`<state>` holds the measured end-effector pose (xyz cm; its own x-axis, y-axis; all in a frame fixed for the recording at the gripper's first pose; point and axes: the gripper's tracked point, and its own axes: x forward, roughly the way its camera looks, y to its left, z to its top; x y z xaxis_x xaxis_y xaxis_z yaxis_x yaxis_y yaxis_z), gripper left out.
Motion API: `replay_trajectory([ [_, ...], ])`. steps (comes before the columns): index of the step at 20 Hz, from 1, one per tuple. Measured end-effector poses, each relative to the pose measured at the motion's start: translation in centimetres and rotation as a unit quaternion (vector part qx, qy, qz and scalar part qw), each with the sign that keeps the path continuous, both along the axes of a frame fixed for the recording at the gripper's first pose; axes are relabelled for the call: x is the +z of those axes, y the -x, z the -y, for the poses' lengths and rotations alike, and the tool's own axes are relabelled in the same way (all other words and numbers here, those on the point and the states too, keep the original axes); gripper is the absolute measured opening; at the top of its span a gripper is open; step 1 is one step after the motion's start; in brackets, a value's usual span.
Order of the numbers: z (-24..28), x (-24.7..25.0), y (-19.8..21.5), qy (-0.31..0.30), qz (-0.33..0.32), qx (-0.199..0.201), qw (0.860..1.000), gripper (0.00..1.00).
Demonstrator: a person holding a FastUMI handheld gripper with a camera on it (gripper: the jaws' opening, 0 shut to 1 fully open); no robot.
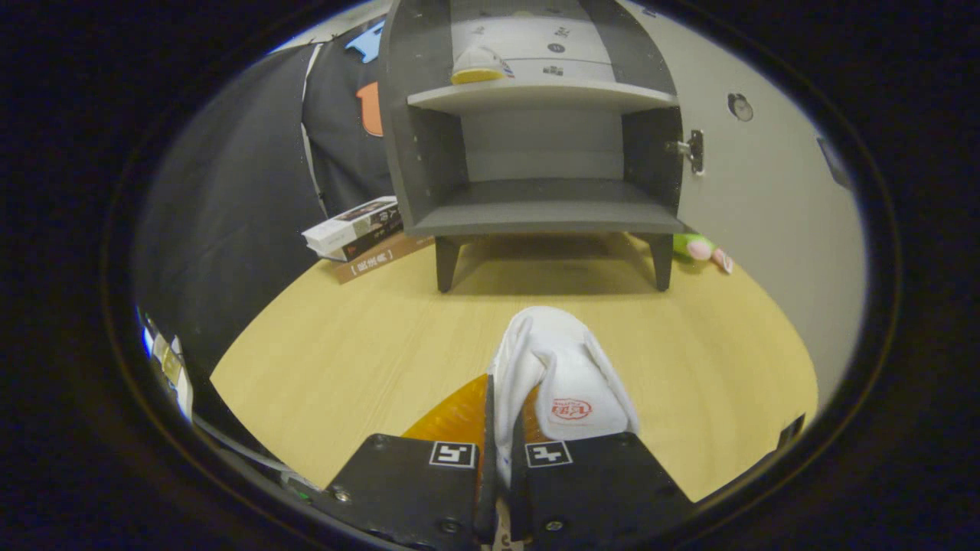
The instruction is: Open the shoe cabinet door, grab the shoes and put them into the shoe cabinet, then close the shoe cabinet door.
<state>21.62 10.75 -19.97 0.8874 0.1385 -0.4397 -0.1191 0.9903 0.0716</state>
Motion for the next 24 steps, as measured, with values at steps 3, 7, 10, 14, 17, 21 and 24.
replay_trajectory([
  [3, 0.4, 5.6, -0.8, 0.001, 0.027, -0.002, 1.000, 0.11],
  [7, 1.0, 14.6, -2.5, 0.005, 0.073, -0.011, 0.997, 0.11],
  [10, 2.0, 20.7, -4.3, 0.028, 0.113, -0.022, 0.993, 0.11],
  [14, 3.1, 27.9, -8.1, 0.041, 0.156, -0.038, 0.986, 0.11],
  [17, 3.8, 31.7, -11.8, 0.045, 0.175, -0.046, 0.982, 0.11],
  [21, 4.1, 35.3, -17.2, 0.067, 0.193, -0.055, 0.977, 0.11],
  [24, 4.2, 36.5, -21.3, 0.057, 0.189, -0.059, 0.979, 0.11],
])
